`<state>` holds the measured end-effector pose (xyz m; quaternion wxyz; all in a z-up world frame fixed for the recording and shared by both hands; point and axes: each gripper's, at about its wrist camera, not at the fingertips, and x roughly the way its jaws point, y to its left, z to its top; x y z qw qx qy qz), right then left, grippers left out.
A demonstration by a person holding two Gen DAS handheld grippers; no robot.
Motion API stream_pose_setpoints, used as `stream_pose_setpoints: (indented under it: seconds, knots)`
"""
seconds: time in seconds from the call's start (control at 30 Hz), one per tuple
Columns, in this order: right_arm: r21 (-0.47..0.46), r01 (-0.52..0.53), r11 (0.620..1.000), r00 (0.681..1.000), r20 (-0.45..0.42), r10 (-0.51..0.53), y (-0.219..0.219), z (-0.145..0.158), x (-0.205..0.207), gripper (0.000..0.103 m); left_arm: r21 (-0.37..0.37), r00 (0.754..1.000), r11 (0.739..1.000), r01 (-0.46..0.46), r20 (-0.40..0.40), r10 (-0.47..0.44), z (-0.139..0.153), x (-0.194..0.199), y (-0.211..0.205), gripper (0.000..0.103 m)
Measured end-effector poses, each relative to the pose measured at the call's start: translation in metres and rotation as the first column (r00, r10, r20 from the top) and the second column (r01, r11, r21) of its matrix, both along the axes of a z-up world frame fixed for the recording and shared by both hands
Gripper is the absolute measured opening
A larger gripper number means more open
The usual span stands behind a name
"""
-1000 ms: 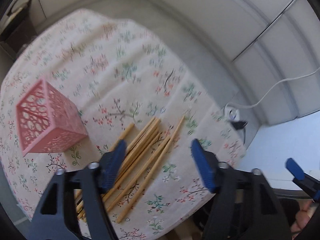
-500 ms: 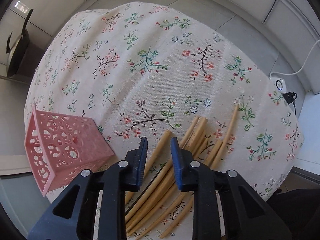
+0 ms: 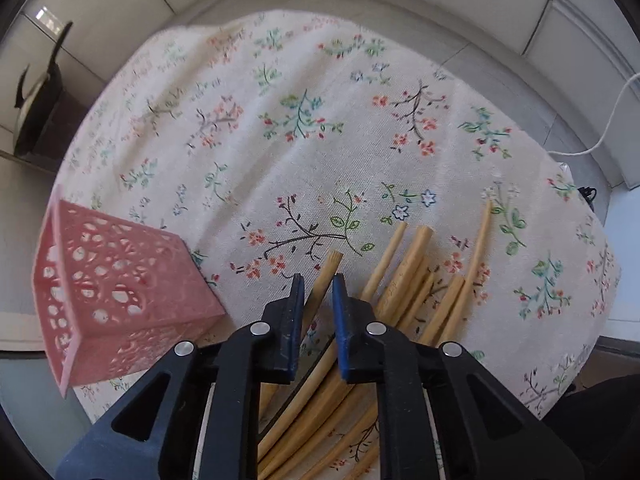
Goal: Organize utensils
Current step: 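Grasp one wooden chopstick with the left tool while the right tool grasps another, then carry chopsticks over the pink holder and drop them in with both tools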
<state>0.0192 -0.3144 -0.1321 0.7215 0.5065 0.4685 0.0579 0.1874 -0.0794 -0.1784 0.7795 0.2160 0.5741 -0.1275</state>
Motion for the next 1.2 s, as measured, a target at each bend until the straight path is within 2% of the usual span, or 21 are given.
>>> stream_pose_setpoints:
  seconds: [0.13,0.27,0.4,0.5,0.57,0.63,0.67,0.7,0.83,0.9,0.97,1.07,1.2]
  knots:
    - [-0.089,-0.014,0.996,0.996,-0.085,0.007,0.012,-0.014,0.011,0.096,-0.06,0.992,0.997,0.037,0.119,-0.03,0.041,-0.036,0.018,0.013]
    - [-0.197,-0.064,0.978,0.984,-0.177,0.029,0.04,-0.027,0.035,0.096,-0.122,0.97,0.99,0.065,0.241,-0.034,0.088,-0.086,0.034,0.011]
    - [-0.266,-0.101,0.959,0.976,-0.212,0.044,0.066,-0.034,0.06,0.094,-0.168,0.94,0.984,0.05,0.34,0.01,0.121,-0.141,0.058,0.009]
    - [-0.305,-0.14,0.942,0.964,-0.26,0.059,0.082,-0.047,0.087,0.08,-0.208,0.912,0.978,0.017,0.404,0.07,0.136,-0.166,0.082,0.008]
    - [-0.277,-0.173,0.945,0.948,-0.308,0.083,0.09,-0.062,0.103,0.061,-0.245,0.894,0.969,0.006,0.436,0.105,0.144,-0.18,0.097,0.008]
    - [-0.284,-0.18,0.942,0.937,-0.34,0.076,0.097,-0.074,0.114,0.051,-0.282,0.872,0.959,-0.007,0.468,0.144,0.15,-0.193,0.109,0.007]
    - [-0.304,-0.178,0.936,0.933,-0.355,0.062,0.099,-0.079,0.119,0.042,-0.296,0.865,0.955,-0.012,0.476,0.158,0.152,-0.196,0.114,0.007]
    - [-0.314,-0.173,0.933,0.93,-0.364,0.049,0.102,-0.083,0.121,0.038,-0.307,0.859,0.951,-0.015,0.484,0.17,0.155,-0.198,0.117,0.007]
    - [-0.31,-0.162,0.937,0.912,-0.409,0.022,0.104,-0.1,0.134,0.026,-0.334,0.852,0.942,0.002,0.495,0.174,0.161,-0.202,0.124,0.007]
    - [-0.331,-0.158,0.93,0.914,-0.405,0.011,0.109,-0.101,0.139,0.025,-0.346,0.851,0.938,0.01,0.496,0.173,0.163,-0.203,0.123,0.007]
    - [-0.369,-0.178,0.912,0.913,-0.408,0.013,0.116,-0.101,0.143,0.008,-0.359,0.85,0.933,0.016,0.497,0.176,0.165,-0.203,0.124,0.007]
    - [-0.405,-0.17,0.898,0.922,-0.388,-0.001,0.118,-0.099,0.143,0.006,-0.376,0.846,0.927,0.001,0.494,0.199,0.165,-0.203,0.129,0.007]
    - [-0.36,-0.119,0.925,0.941,-0.339,-0.011,0.108,-0.095,0.129,0.005,-0.432,0.835,0.902,-0.021,0.489,0.253,0.169,-0.203,0.139,0.007]
